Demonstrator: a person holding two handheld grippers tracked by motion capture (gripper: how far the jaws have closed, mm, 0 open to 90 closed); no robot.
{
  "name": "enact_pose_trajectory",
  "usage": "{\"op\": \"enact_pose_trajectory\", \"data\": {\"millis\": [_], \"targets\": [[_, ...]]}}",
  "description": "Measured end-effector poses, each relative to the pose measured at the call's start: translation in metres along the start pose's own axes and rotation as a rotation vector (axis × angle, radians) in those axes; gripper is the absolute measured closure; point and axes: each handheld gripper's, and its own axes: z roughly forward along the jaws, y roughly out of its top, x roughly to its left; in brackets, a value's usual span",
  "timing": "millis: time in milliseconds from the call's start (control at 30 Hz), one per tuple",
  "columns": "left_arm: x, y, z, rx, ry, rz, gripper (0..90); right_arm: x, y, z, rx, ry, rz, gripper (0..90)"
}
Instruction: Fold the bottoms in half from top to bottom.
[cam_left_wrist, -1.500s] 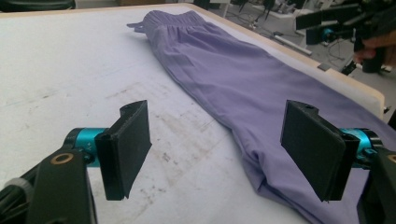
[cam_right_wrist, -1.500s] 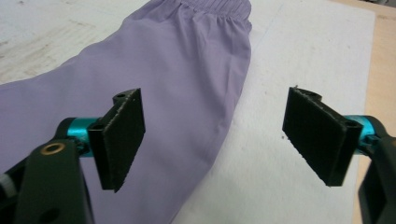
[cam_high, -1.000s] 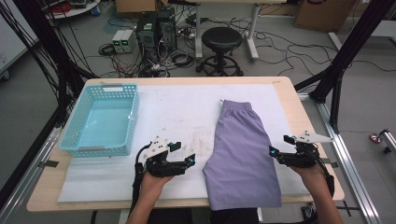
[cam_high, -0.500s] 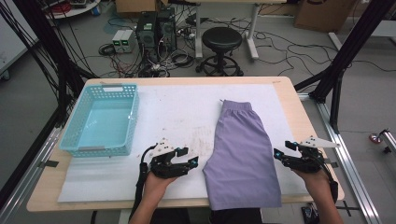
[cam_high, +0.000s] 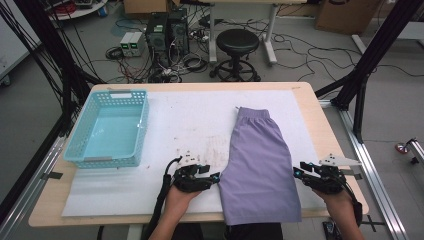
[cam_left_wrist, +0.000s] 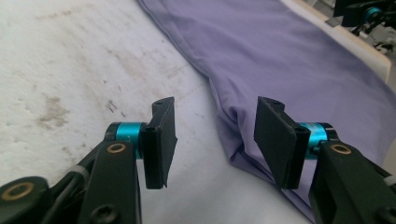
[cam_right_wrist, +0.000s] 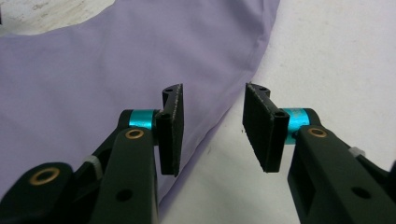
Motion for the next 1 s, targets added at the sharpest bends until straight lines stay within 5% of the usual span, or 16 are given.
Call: {"op": "enact_pose_trajectory", "data": {"millis": [233, 400, 600, 633, 700, 1000], "targets": [[-0.006, 0.001, 0.015, 0.042, -0.048, -0.022, 52.1, 0.0, -0.003, 0.008, 0.035, 0.0, 0.011, 58.2], [-0.009, 0.0, 0.02, 0.085, -0.043, -0.017, 64.3, 0.002, -0.005, 0.015, 0.078, 0.003, 0.016, 60.6], [-0.01, -0.003, 0.019, 0.113, -0.05, -0.033, 81.8, 0.002, -0.008, 0.02, 0.12, -0.003, 0.018, 72.3], [-0.011, -0.003, 0.019, 0.115, -0.052, -0.034, 85.9, 0.002, -0.008, 0.019, 0.124, -0.009, 0.019, 79.6], [-0.013, -0.004, 0.018, 0.116, -0.049, -0.038, 87.8, 0.002, -0.008, 0.019, 0.137, 0.0, 0.02, 89.6], [-0.019, -0.01, 0.009, 0.135, -0.06, -0.029, 88.6, 0.005, -0.009, 0.015, 0.157, 0.024, 0.046, 90.0]]}}
